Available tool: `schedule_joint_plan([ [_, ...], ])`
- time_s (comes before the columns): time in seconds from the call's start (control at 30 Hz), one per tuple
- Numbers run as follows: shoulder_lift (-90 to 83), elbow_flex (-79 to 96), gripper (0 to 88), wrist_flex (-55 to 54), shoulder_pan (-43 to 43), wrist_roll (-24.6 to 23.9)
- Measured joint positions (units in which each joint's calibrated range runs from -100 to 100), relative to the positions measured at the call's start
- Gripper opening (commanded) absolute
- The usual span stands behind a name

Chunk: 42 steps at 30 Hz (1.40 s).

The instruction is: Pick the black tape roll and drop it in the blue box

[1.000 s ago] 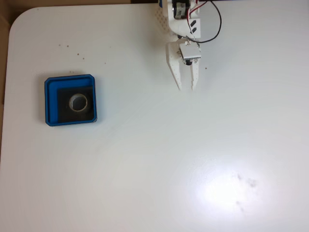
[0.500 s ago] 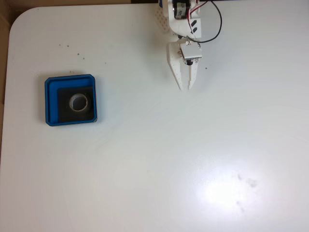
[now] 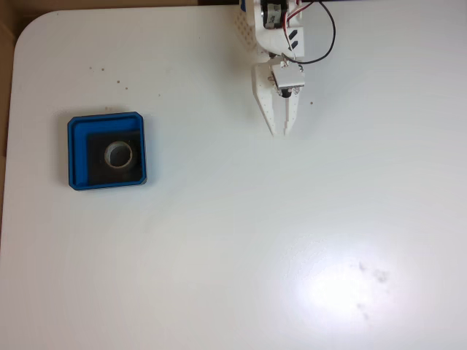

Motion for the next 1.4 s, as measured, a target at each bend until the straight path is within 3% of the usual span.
schedule_joint_plan([
  [0.43, -3.05, 0.0, 1.8, -0.41, 0.0, -0.17],
  [0.73, -3.13, 0.09, 1.8, -7.14, 0.3, -0.17],
  [1.4, -3.13, 0.09, 1.8, -7.31, 0.3, 0.17],
])
